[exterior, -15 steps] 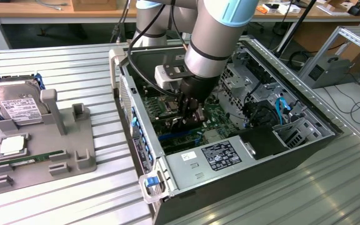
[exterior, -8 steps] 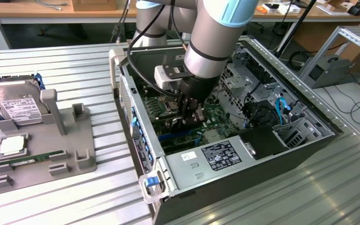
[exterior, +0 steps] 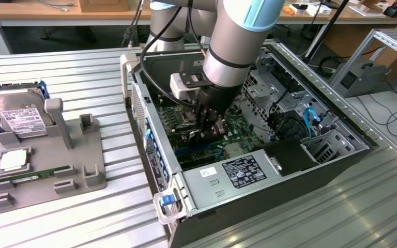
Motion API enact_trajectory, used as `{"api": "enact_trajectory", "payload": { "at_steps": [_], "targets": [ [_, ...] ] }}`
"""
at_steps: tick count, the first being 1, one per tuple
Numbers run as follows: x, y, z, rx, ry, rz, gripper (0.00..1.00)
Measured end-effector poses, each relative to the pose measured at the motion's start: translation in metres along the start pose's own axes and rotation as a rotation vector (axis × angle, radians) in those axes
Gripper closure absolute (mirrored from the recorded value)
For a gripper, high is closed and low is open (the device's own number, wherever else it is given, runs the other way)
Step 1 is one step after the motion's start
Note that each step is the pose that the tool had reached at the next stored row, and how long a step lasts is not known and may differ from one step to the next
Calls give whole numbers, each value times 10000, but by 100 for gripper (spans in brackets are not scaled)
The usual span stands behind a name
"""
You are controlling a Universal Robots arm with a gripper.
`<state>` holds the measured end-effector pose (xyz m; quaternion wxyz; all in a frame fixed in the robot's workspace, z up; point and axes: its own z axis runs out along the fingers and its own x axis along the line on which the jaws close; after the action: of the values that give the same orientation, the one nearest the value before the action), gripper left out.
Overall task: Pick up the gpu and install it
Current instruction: 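Insert the gpu into the slot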
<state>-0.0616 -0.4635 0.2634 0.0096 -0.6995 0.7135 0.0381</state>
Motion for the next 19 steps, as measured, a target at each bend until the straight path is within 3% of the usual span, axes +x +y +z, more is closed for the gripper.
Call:
{"api": "enact_trajectory", "payload": {
  "at_steps": [5, 19],
  "targets": [
    [0, -8, 1, 26, -12, 386, 73],
    [-1, -8, -15, 30, -13, 437, 73]
  ]
}}
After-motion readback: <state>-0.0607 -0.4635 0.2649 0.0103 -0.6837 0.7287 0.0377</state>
